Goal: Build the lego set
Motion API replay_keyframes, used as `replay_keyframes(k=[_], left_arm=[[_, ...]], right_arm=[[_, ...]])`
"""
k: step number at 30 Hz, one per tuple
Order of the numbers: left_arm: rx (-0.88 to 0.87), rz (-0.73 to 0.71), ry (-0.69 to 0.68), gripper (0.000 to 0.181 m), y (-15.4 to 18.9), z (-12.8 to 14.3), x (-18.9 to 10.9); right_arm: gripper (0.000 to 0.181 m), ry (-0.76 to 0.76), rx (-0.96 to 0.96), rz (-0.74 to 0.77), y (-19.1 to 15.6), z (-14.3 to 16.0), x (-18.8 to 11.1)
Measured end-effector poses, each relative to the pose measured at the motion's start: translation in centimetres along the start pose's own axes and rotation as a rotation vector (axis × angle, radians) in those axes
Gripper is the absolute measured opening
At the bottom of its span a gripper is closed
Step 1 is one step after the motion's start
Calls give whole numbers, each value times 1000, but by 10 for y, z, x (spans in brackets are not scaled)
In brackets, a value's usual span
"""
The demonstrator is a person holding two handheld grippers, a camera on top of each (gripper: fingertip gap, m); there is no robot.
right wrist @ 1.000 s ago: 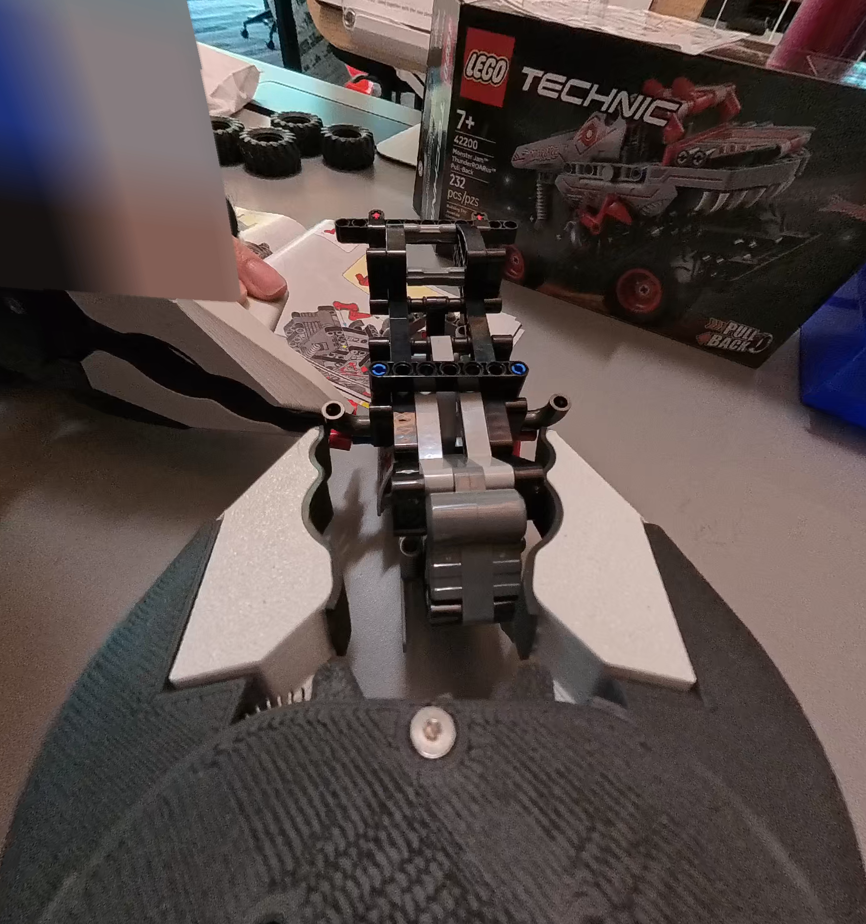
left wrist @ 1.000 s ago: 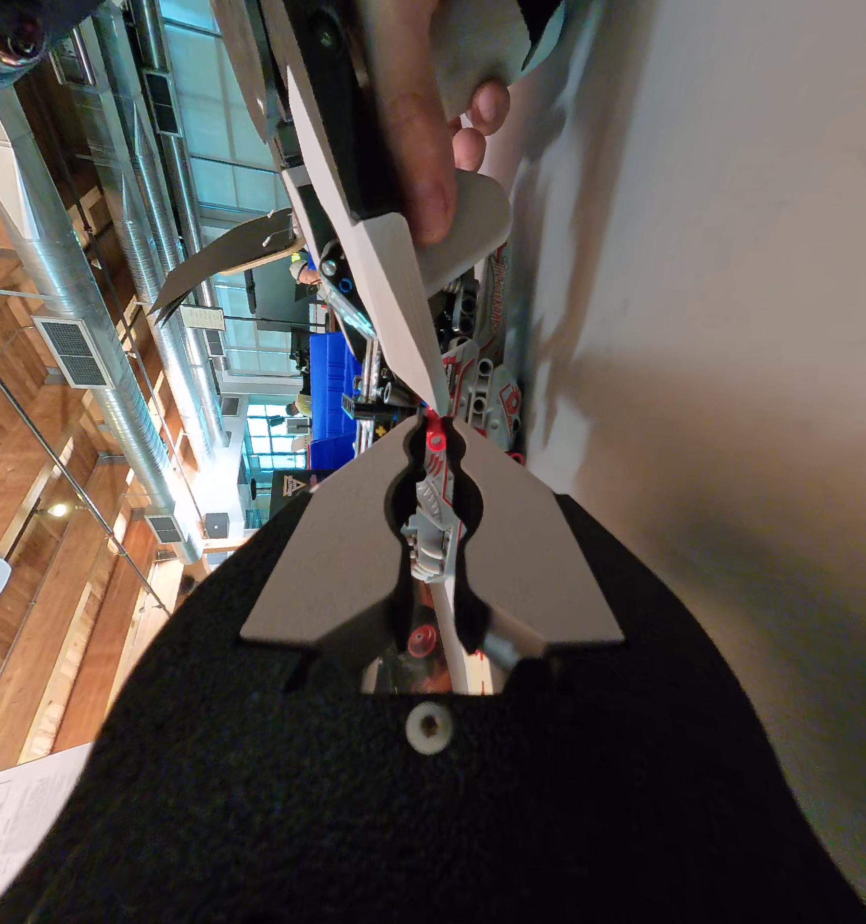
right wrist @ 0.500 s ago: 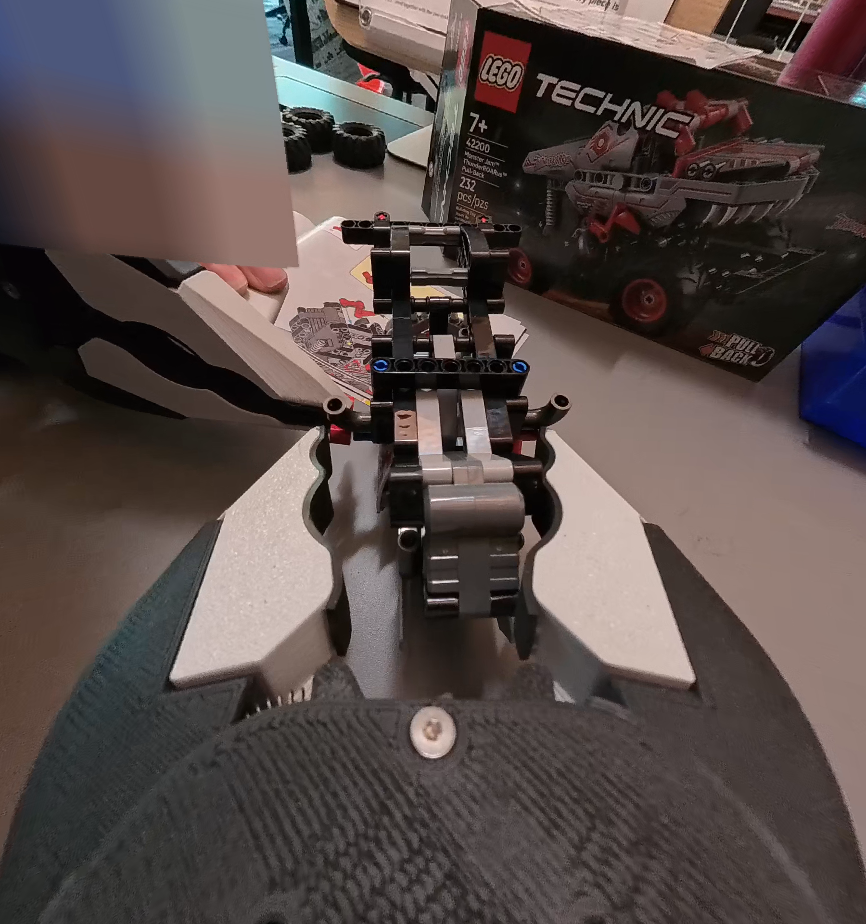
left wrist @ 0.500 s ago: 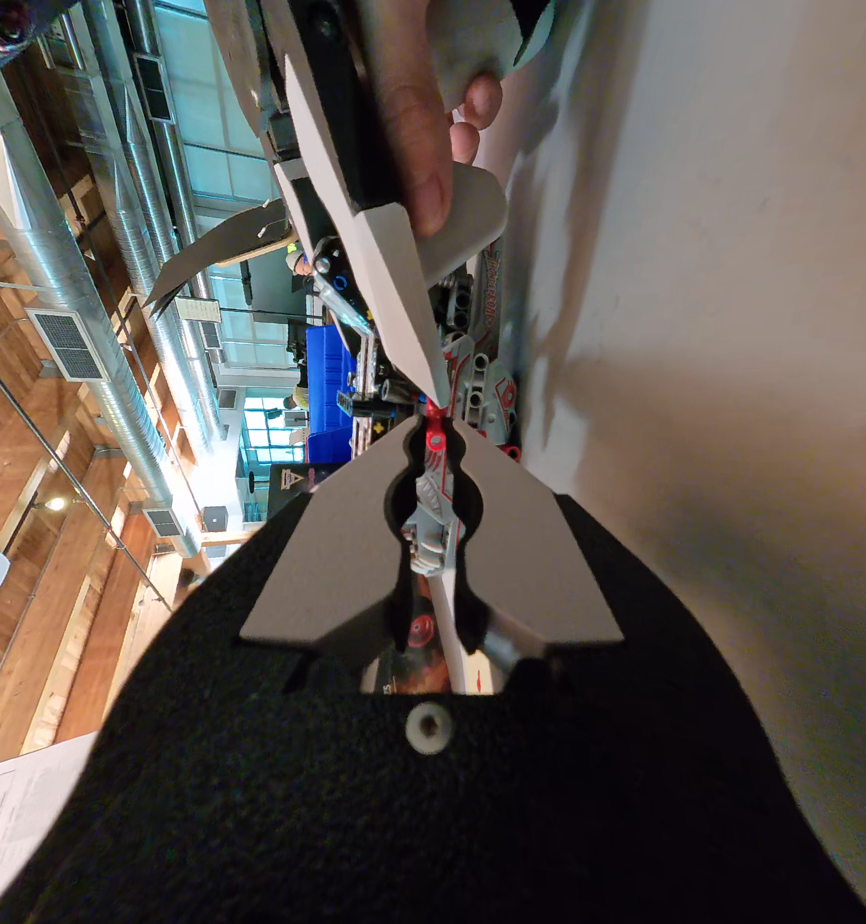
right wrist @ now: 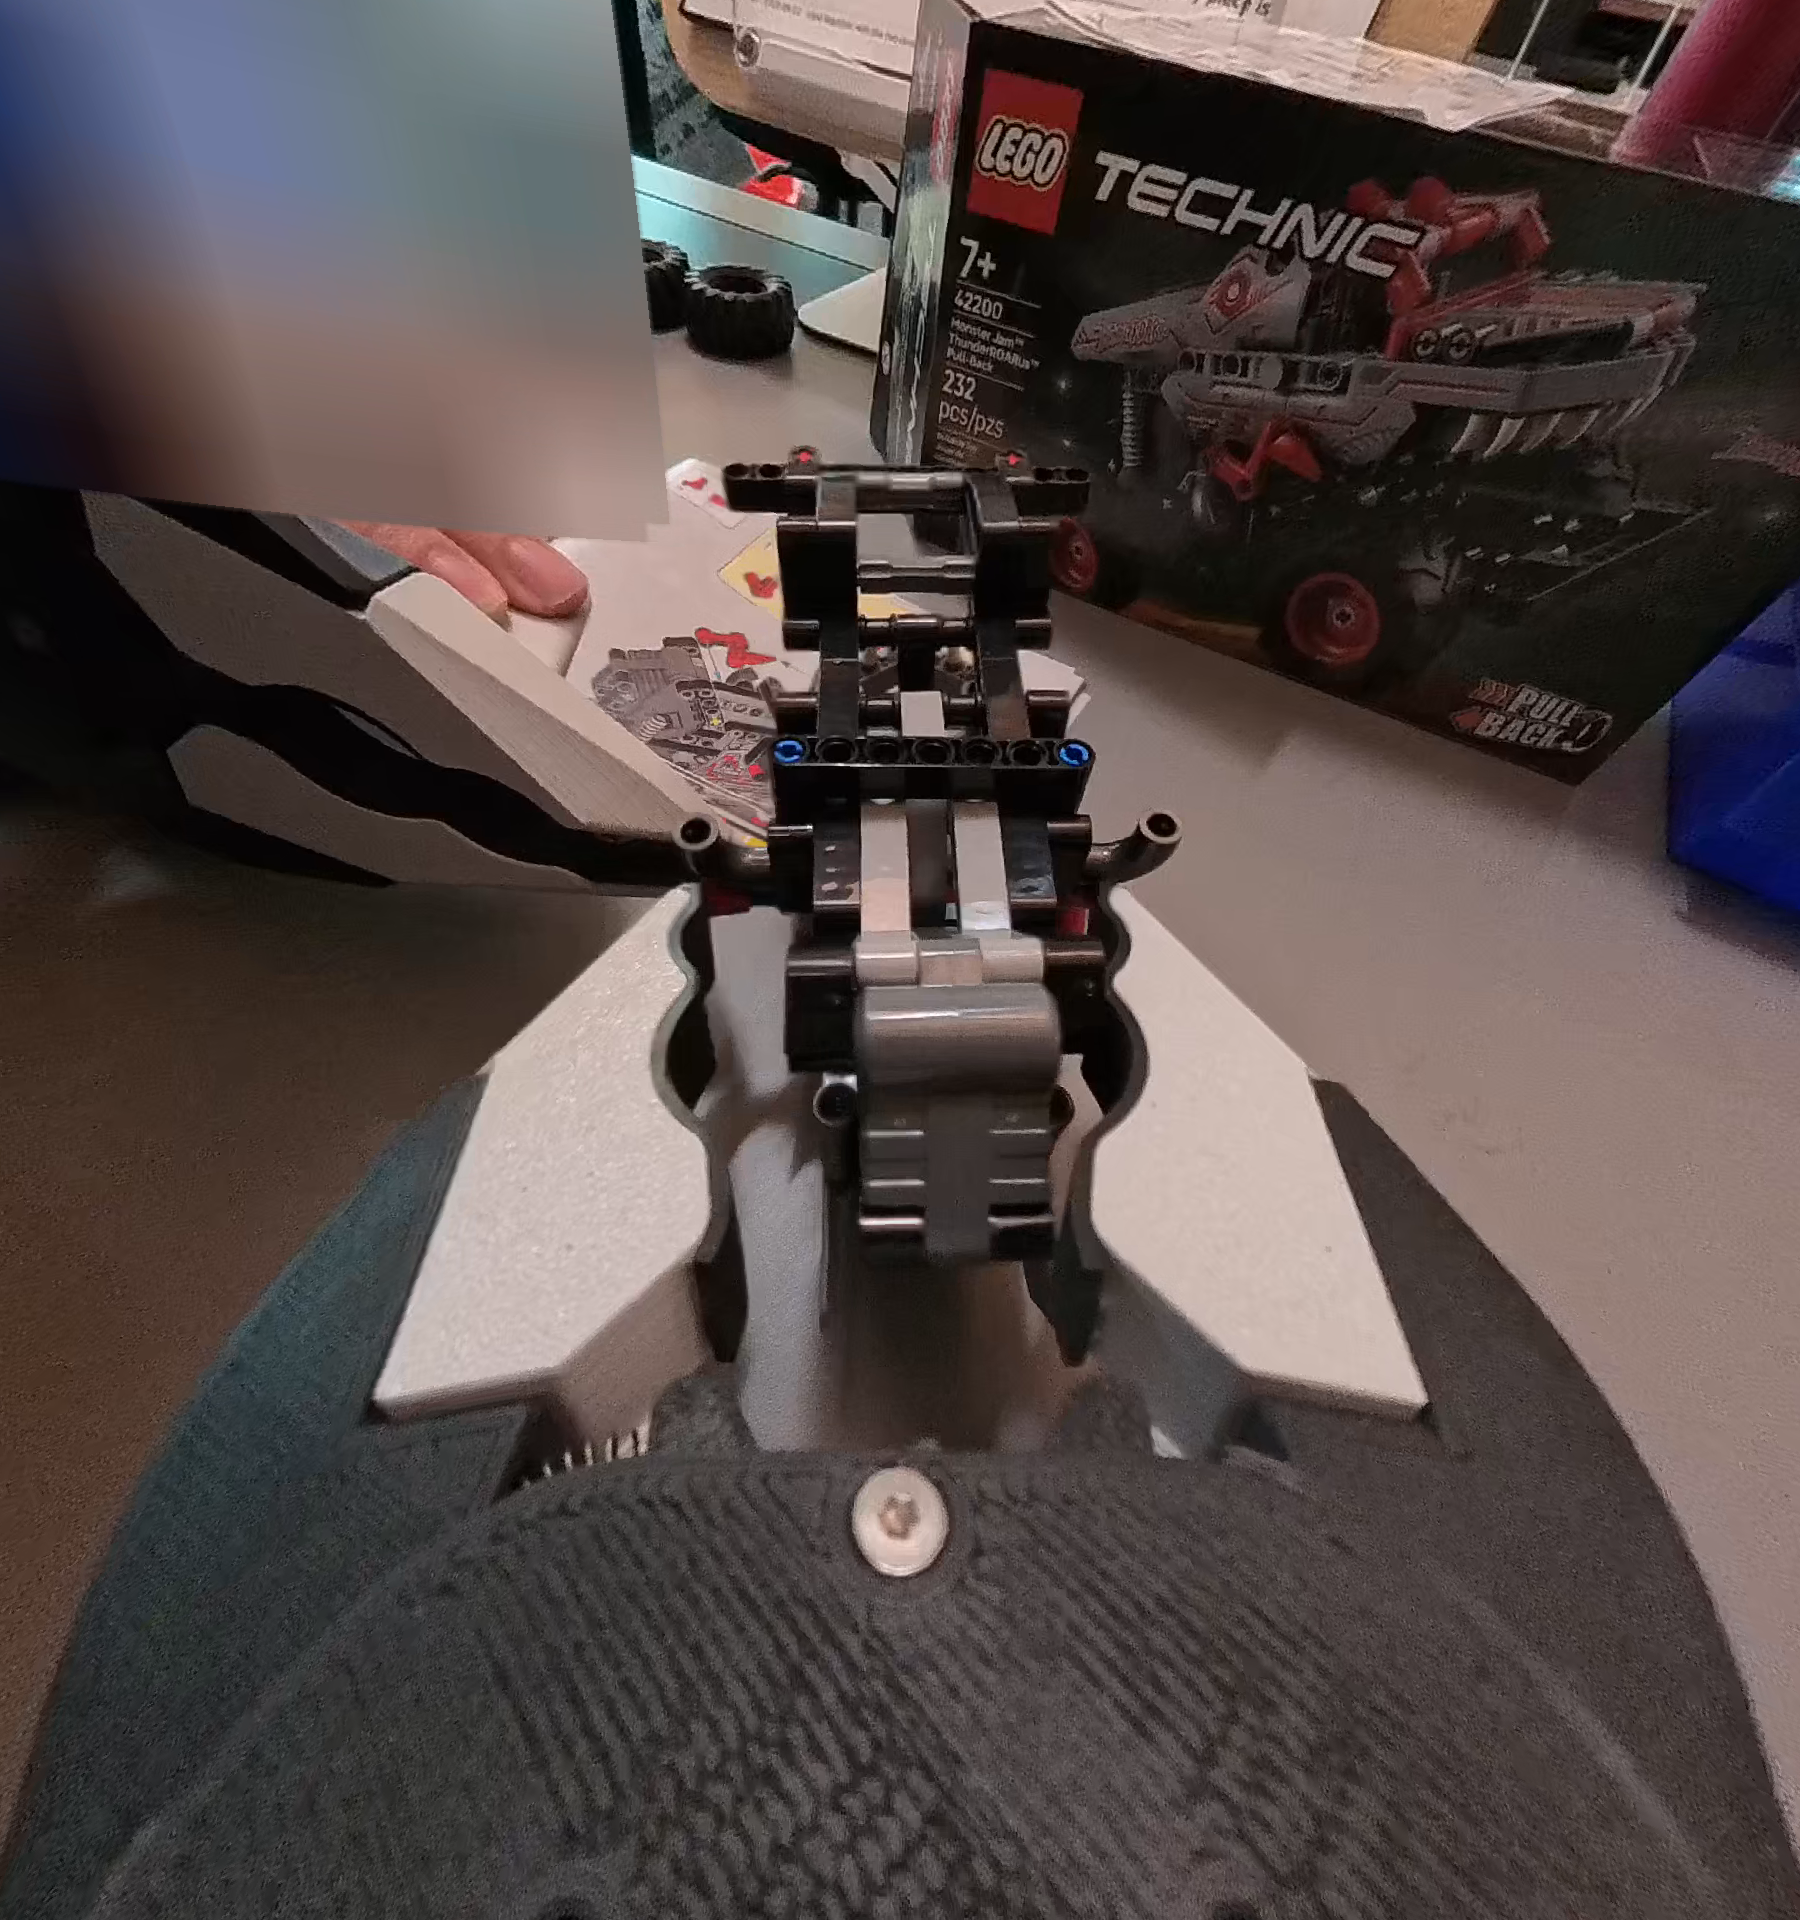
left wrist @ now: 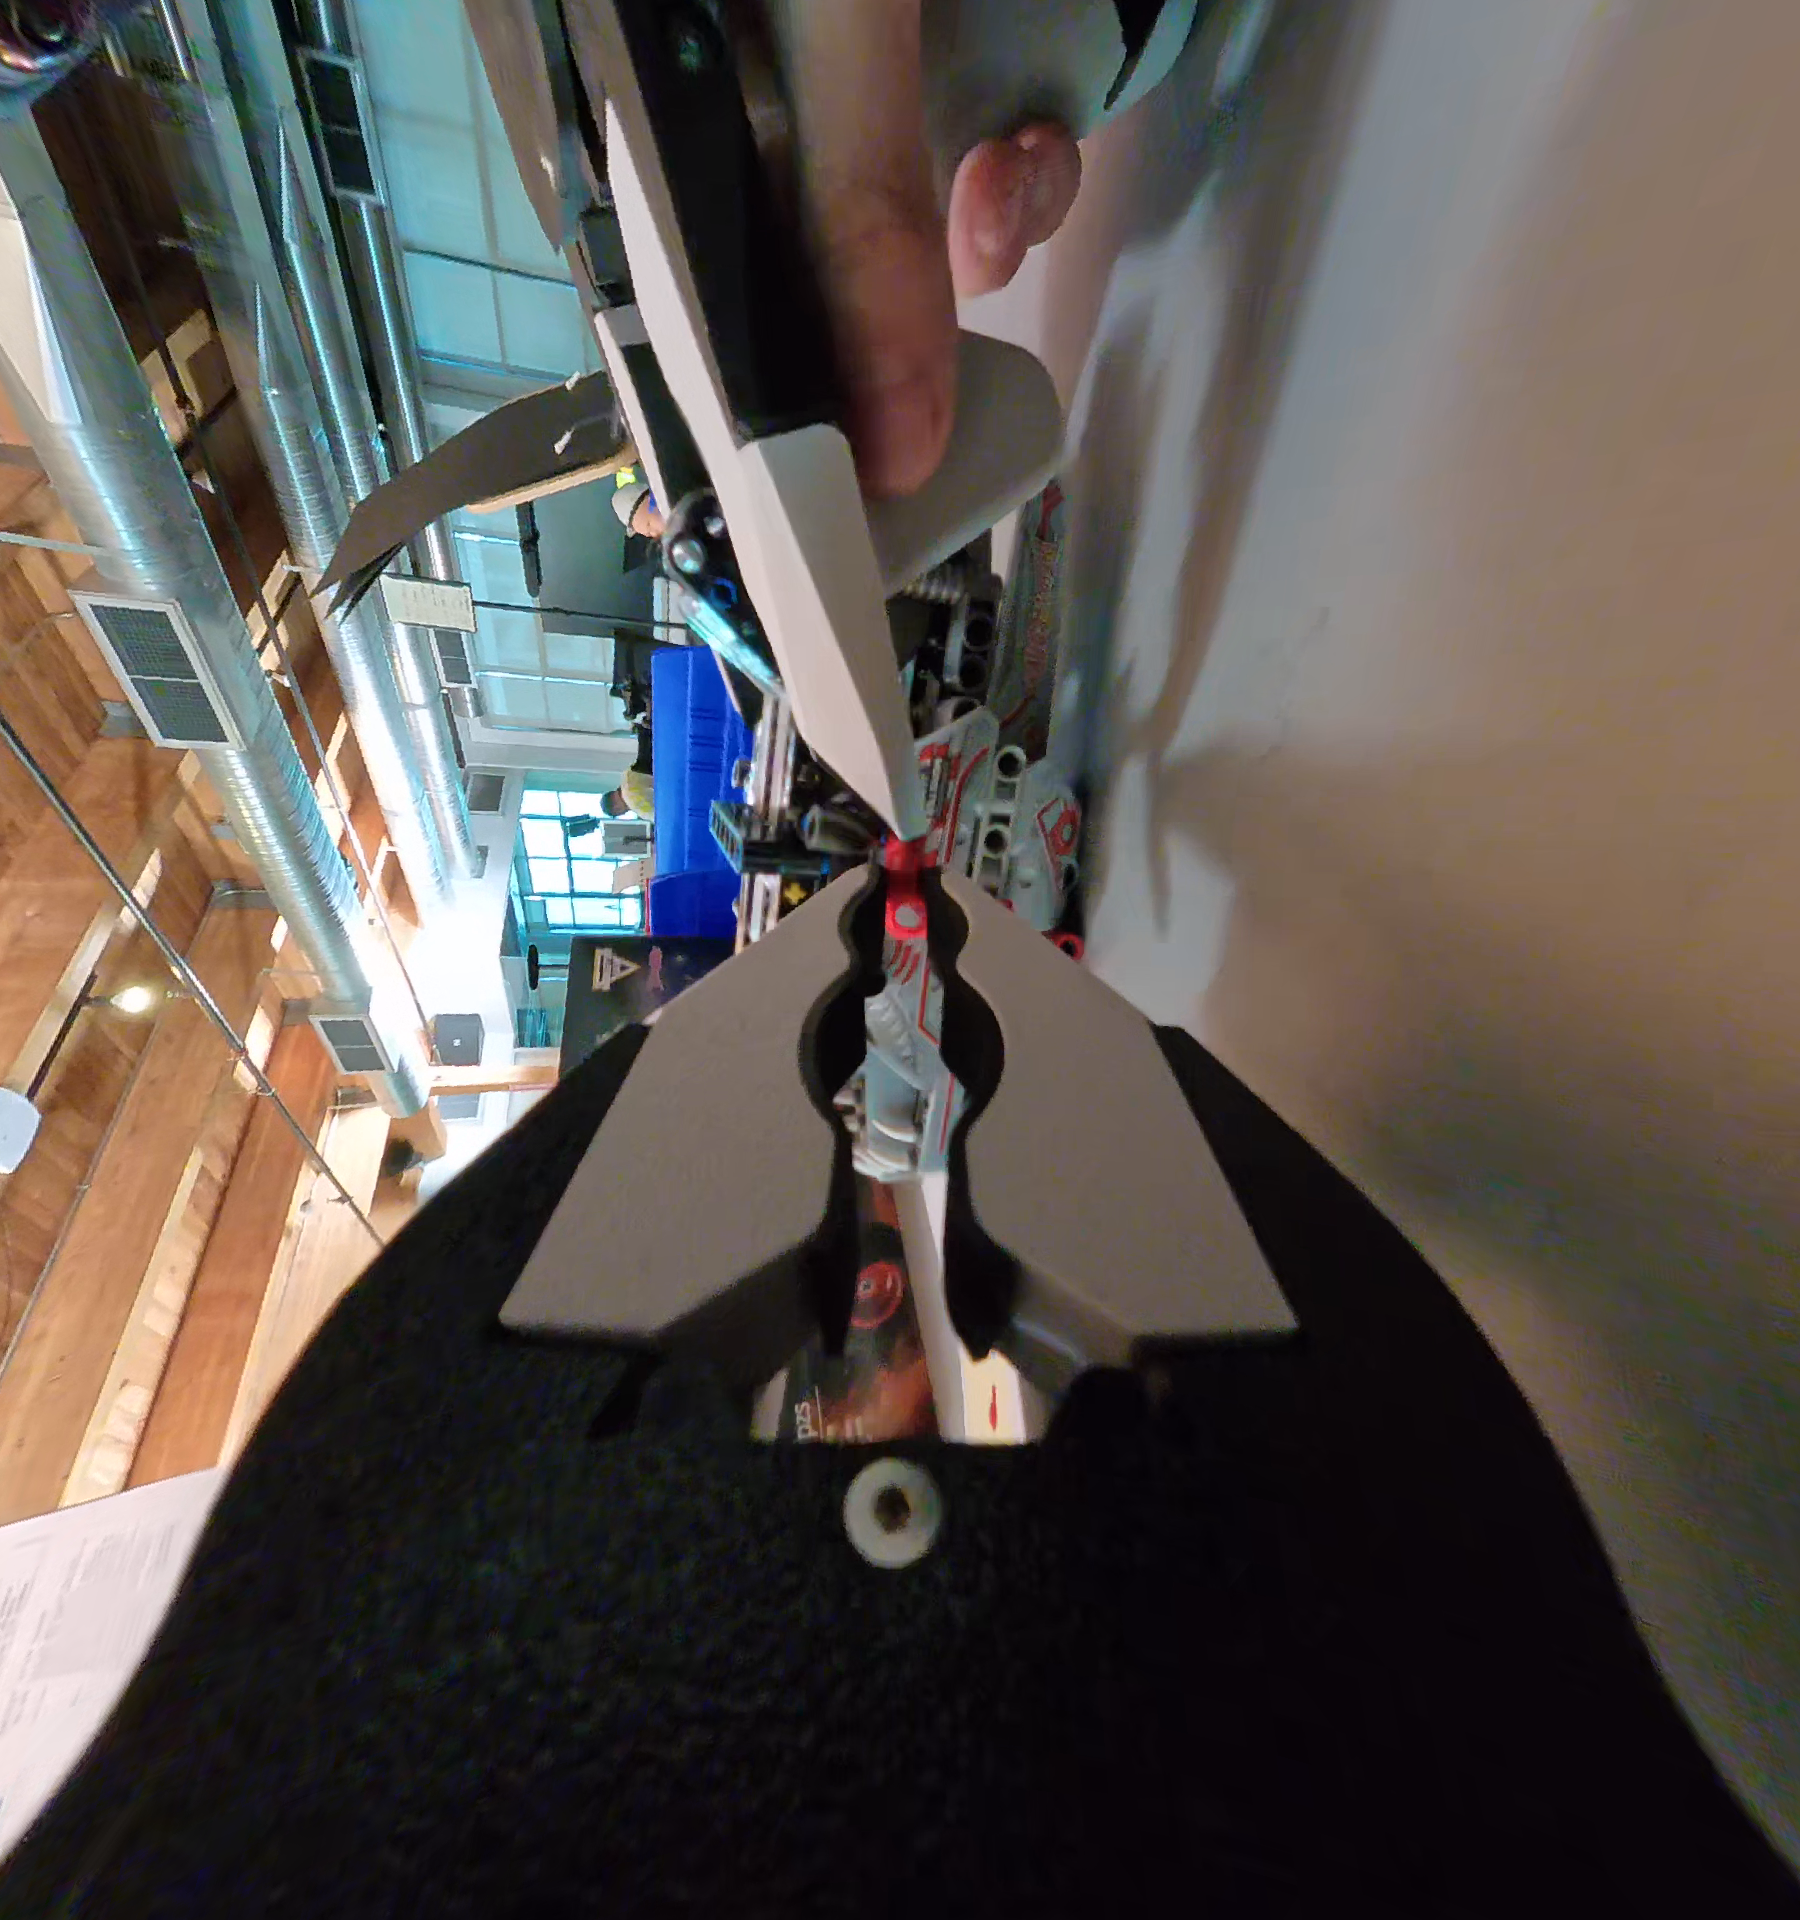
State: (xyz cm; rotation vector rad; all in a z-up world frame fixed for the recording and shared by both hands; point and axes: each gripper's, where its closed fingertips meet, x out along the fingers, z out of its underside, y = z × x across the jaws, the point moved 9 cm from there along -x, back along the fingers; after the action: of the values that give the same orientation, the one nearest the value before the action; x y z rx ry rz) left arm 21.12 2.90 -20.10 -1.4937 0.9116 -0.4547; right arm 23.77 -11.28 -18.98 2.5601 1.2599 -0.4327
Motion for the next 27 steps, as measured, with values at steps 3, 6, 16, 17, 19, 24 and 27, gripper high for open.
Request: replay_keyframes(k=[3,6,16,17,19,24,27], left_arm=[[-7,-5,2,4,0,-1,0],[-31,-5,31,4,-1,3,-1],[-45,-11,63,4,-3,13,1],[-48,-8,59,4,-3,12,1],[-36,-16,45,4,-3,11,2],[-11,-27,22,3,-4,6,5],[0,-30,-6,3,-4,6,5]], right_arm=[[64,2,25,-3,3,0,0],[65,2,19,-23,5,1,0],[70,-5,-11,-84,15,1,2],[73,-2,6,-93,16,1,3],[78,8,55,-99,16,0,4],[71,33,199,-103,22,-1,4],[71,28,223,-93,23,-1,4]])
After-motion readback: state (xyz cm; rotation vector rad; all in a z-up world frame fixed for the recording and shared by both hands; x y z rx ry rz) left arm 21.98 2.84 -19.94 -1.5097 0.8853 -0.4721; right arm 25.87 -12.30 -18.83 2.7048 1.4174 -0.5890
